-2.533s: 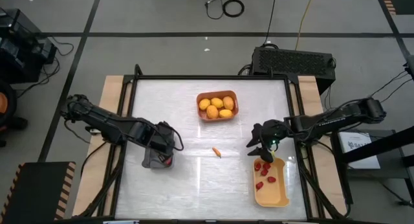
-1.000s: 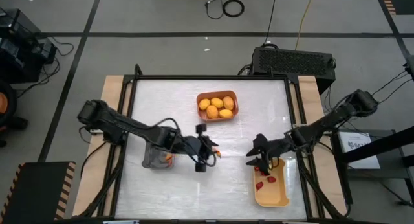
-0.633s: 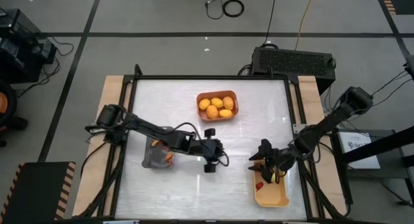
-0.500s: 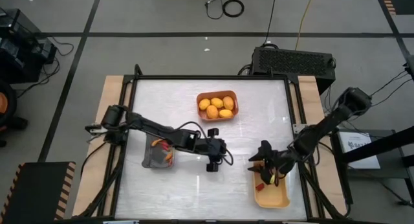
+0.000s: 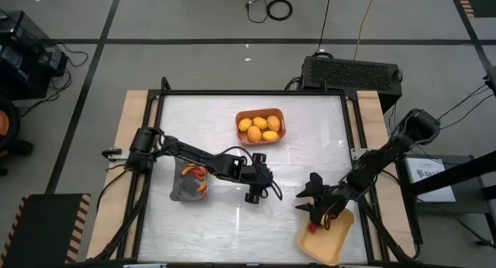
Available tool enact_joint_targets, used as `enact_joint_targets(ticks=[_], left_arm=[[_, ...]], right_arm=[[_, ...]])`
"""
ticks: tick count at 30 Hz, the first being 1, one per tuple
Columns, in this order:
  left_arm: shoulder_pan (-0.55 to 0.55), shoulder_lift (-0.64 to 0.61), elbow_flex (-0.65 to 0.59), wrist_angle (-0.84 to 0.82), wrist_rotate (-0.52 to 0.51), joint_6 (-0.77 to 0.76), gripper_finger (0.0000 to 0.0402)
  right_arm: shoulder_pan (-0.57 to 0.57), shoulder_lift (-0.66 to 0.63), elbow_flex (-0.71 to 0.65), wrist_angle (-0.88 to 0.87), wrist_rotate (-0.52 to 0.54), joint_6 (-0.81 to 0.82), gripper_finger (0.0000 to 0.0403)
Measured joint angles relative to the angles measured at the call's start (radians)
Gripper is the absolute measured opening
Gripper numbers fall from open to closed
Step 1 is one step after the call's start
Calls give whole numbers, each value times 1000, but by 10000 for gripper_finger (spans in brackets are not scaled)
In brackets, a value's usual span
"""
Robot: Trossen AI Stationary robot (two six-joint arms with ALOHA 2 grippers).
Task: Sort produce into baskets
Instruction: Put the yellow chili pepper into the black bin
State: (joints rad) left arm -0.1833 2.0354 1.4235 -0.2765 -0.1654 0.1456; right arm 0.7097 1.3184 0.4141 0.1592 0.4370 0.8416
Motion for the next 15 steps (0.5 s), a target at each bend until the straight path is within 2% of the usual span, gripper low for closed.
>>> enact_joint_targets(ticks=[5,10,15], left_arm=[[2,-2,0,-18,1,15,238],[17,-3,-2,-133,10,51,238],[41,-3,-6,-126,35,53,238]], right_arm=[[-1,-39,0,-4,2,-68,201],[-1,-87,0,-4,2,-121,201],[-1,-128,0,2,3,-148,201]])
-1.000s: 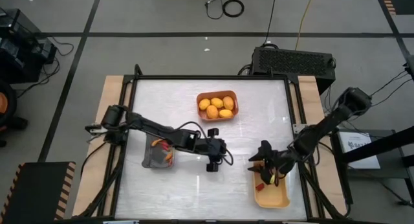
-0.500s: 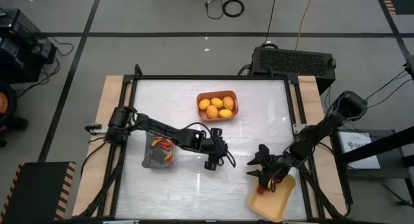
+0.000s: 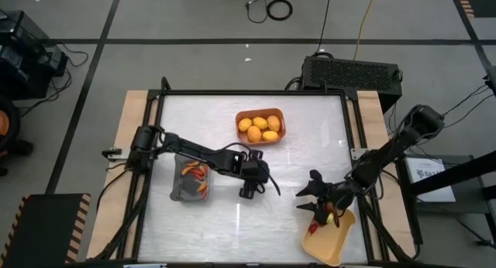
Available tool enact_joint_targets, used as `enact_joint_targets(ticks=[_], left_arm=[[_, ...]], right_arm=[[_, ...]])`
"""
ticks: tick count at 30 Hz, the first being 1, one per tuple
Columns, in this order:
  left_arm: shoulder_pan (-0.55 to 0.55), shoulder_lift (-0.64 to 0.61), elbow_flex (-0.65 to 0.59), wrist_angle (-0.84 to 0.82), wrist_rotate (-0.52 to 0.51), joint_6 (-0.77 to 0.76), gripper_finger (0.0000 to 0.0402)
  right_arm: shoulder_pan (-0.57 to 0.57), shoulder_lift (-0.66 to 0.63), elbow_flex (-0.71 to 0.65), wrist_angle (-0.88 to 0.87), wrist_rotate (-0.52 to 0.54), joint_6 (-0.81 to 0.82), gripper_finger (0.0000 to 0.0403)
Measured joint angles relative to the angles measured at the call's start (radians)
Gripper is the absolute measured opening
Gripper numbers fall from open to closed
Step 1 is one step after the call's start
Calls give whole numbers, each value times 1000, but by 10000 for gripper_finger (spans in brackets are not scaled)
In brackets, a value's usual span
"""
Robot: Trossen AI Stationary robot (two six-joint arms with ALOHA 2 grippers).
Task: Sort produce into baskets
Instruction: Put the yellow chili pepper into the black bin
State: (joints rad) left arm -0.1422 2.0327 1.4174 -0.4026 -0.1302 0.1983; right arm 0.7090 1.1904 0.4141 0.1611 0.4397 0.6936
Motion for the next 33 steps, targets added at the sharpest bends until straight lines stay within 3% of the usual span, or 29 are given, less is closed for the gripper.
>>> enact_joint_targets(ticks=[5,10,22,27,33], left_arm=[[23,31,0,-3,92,-5,236],[31,58,-1,3,101,0,215],[29,65,0,-1,108,17,89],[31,62,18,-39,100,-59,44],[31,-8,131,-219,98,-161,13]], right_arm=[[0,-11,0,-1,0,-2,201],[0,-11,0,-1,0,0,201],[0,-11,0,0,0,0,201],[0,-11,0,0,-6,12,201],[-1,-12,59,-10,-206,24,201]])
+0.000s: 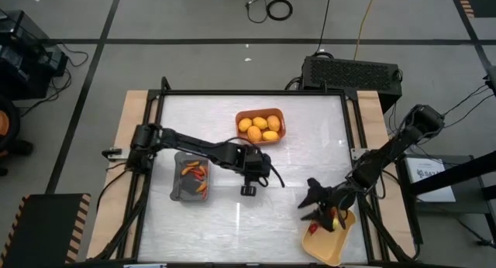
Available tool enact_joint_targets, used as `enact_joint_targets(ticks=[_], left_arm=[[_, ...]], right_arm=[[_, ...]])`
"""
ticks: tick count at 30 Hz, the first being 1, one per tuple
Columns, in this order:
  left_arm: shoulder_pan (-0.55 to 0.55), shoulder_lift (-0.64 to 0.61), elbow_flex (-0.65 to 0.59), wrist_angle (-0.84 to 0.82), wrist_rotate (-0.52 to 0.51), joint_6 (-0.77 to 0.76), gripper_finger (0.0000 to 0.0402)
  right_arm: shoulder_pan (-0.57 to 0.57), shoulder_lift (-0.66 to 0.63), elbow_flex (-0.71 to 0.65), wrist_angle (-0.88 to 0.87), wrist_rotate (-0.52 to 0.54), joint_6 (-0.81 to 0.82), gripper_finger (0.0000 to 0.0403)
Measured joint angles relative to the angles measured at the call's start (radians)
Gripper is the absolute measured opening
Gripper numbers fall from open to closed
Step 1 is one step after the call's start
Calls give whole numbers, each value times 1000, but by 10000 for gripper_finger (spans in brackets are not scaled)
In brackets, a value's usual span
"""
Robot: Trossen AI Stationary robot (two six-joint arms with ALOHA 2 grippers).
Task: Sort produce into baskets
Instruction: Put the yellow chili pepper into the black bin
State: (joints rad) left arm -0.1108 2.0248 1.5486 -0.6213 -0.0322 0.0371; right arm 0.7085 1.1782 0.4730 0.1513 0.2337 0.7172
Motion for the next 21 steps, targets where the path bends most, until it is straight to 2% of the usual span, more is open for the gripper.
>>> enact_joint_targets(ticks=[4,7,9,12,15,21], left_arm=[[-13,-86,36,-78,15,-69,10],[-37,-172,40,-183,13,-143,10],[-58,-227,39,-322,-9,-217,10],[-105,-301,33,-486,-113,-319,9],[-155,-376,9,-558,-201,-401,9],[-225,-439,-51,-758,-240,-626,9]], right_arm=[[13,0,91,-38,-116,-49,201],[35,2,172,-130,-183,-61,201],[53,11,223,-233,-223,-19,201],[87,28,286,-404,-273,70,201],[126,38,330,-545,-303,156,201],[191,45,338,-702,-352,317,201]])
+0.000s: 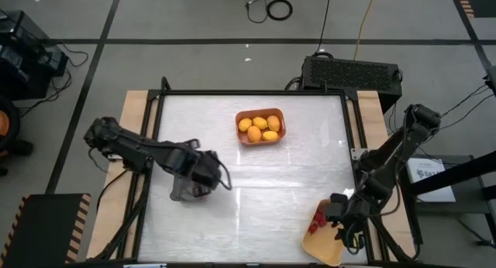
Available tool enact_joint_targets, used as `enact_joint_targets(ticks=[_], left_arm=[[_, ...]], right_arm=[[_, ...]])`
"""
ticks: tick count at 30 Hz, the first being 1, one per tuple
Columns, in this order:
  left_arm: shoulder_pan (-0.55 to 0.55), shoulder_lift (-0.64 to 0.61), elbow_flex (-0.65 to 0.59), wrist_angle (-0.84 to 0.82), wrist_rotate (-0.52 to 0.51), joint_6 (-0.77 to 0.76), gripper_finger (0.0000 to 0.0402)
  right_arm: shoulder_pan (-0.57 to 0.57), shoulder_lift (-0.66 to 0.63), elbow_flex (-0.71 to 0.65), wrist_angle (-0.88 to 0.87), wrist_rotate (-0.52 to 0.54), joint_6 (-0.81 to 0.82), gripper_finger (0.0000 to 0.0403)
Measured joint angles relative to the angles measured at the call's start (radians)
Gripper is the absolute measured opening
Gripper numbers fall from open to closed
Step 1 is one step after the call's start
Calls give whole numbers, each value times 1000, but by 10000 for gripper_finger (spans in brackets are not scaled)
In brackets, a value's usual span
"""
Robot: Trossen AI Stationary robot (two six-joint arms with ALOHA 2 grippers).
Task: Sort produce into baskets
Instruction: Put the yellow chili pepper into the black bin
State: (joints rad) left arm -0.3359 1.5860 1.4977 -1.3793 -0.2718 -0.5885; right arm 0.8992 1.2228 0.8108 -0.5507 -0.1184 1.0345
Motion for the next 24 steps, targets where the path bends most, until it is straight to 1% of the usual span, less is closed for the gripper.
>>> enact_joint_targets(ticks=[1,4,6,9,15,17,22,24], left_arm=[[-7,-2,-15,-42,0,-40,9],[-26,2,-74,-94,2,-115,9],[-35,1,-118,-89,19,-135,9],[-43,1,-179,-54,61,-138,9],[-46,1,-262,16,85,-138,9],[-46,1,-284,10,93,-138,9],[-46,2,-311,8,100,-171,9],[-46,1,-312,9,99,-189,16]], right_arm=[[9,0,0,-30,4,17,201],[26,1,0,-108,51,63,201],[27,8,0,-157,89,89,201],[26,28,0,-202,94,106,201],[26,85,0,-196,92,64,201],[26,107,0,-195,92,62,201],[26,150,0,-195,91,59,201],[25,160,0,-195,91,46,201]])
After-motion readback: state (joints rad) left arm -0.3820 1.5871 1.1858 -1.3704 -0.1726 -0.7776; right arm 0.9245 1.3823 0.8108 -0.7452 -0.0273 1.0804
